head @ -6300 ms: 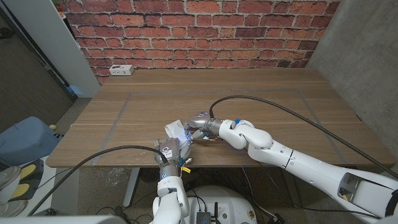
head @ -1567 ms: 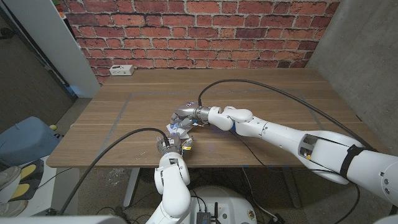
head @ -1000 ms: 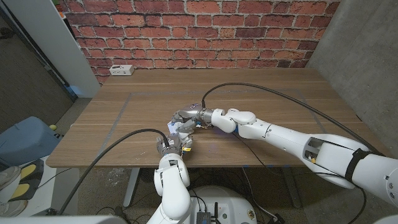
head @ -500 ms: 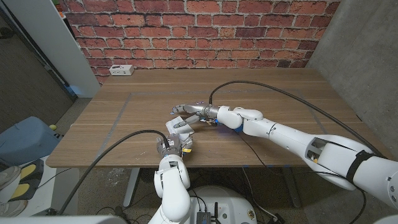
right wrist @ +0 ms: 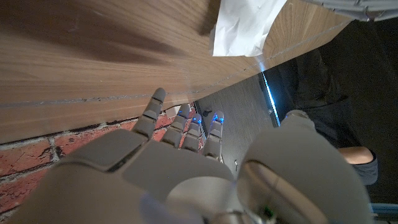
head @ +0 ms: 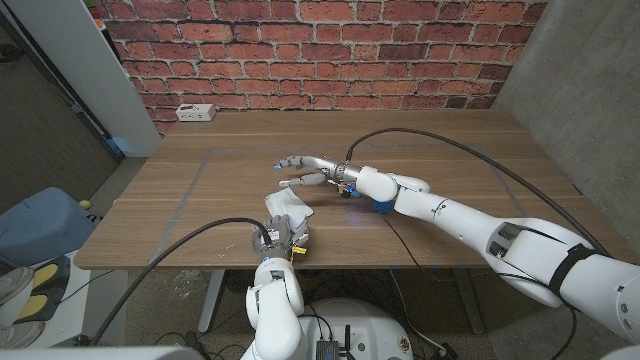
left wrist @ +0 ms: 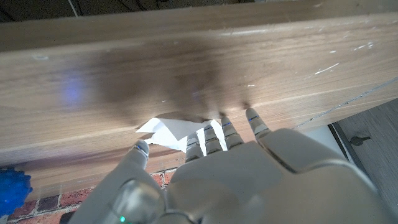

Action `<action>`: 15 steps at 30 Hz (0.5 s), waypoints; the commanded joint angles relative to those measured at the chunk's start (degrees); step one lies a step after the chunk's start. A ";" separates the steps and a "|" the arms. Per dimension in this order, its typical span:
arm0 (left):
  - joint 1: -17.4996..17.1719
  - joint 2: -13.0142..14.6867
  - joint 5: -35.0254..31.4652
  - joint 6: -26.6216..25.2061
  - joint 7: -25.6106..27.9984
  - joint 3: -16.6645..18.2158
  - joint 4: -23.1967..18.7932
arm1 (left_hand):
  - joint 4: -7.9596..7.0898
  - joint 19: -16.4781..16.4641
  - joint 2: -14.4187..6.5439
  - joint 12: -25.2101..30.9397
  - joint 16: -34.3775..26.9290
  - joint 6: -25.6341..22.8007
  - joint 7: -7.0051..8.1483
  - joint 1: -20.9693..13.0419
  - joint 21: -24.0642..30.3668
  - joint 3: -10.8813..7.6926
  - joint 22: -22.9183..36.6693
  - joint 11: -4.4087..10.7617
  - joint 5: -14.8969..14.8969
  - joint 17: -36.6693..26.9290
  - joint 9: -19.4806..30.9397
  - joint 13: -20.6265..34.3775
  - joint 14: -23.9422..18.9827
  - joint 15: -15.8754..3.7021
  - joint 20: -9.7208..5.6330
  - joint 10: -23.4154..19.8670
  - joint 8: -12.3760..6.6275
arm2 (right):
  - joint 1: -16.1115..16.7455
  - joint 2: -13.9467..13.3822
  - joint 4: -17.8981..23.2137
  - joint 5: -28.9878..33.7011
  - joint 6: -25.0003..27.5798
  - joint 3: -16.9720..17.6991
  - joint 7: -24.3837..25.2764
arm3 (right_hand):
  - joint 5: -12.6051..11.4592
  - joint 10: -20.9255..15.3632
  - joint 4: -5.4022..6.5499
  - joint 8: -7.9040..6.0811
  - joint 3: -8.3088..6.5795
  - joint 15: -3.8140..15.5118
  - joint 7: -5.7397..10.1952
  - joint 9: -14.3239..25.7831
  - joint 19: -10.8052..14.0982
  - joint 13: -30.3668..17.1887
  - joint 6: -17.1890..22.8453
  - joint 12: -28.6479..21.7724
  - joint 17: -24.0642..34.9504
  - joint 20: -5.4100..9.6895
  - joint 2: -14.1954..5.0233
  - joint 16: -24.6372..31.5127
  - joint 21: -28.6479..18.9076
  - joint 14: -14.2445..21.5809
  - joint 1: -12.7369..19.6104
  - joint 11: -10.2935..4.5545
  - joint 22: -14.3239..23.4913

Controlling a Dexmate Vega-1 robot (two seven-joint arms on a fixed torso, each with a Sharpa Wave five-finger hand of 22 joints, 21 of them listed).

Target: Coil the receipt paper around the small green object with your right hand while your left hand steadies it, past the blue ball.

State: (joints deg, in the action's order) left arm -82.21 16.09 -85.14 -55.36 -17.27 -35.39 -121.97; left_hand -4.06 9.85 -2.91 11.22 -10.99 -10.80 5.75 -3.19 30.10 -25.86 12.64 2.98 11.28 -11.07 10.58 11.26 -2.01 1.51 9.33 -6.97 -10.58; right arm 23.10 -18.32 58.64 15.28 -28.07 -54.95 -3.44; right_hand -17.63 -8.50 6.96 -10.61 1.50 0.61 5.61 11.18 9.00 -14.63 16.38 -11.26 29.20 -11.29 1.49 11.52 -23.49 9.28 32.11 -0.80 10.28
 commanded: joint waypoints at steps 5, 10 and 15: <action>-2.10 5.26 21.90 4.93 33.48 1.10 -2.76 | 1.36 2.03 -2.35 0.13 -0.52 1.21 1.31 -1.91 0.99 -2.12 -0.04 0.38 -0.07 0.19 -0.20 -0.05 -1.27 -0.23 0.45 1.17 0.14 | 1.47 3.38 -7.27 -11.66 -6.08 5.23 -1.06 | -0.33 -0.99 0.42 -0.75 -0.07 -0.63 -0.38 0.14 0.27 0.03 1.16 -0.60 -0.16 -0.05 -0.45 0.52 0.31 0.32 -0.40 0.57 0.26; -2.21 7.47 28.74 8.59 40.76 2.13 -3.32 | 1.96 0.98 -2.63 0.70 -0.73 1.13 1.48 -2.68 1.36 -2.69 -0.10 0.28 -0.29 0.27 -0.21 -0.06 -2.06 -0.55 0.28 0.01 -0.05 | 1.85 3.92 -8.49 -13.91 -7.08 6.38 -1.24 | -0.36 -1.11 0.34 -0.85 -0.06 -0.68 -0.44 0.13 0.31 0.05 1.41 -0.67 -0.24 -0.08 -0.48 0.57 0.38 0.40 -0.37 0.60 0.26; -1.89 9.37 34.10 11.72 46.50 2.89 -3.30 | 2.79 0.68 -2.95 1.20 -0.85 -0.03 1.29 -3.67 1.42 -3.41 -0.19 0.26 -0.55 0.37 -0.22 -0.07 -2.80 -0.60 0.19 -1.19 -0.54 | 2.30 4.25 -9.23 -15.68 -7.85 7.55 -0.91 | -0.40 -1.14 0.24 -0.94 -0.04 -0.67 -0.60 0.11 0.27 0.08 1.66 -0.69 -0.35 -0.08 -0.52 0.62 0.50 0.45 -0.32 0.64 0.27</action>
State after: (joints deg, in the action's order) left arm -83.97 21.58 -71.17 -52.40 3.26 -34.07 -124.39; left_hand -1.51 10.15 -6.06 12.01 -11.31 -9.83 7.17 -5.92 30.99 -28.79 12.51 3.20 10.88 -10.65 10.38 11.18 -4.12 0.92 9.63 -7.39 -10.75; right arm 23.99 -16.17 53.91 4.64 -33.51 -51.53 -4.38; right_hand -17.63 -9.22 6.96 -11.04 1.49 0.39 5.13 11.19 9.01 -14.36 17.52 -11.67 28.84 -11.28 1.19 11.97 -23.06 9.51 31.82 -0.08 10.27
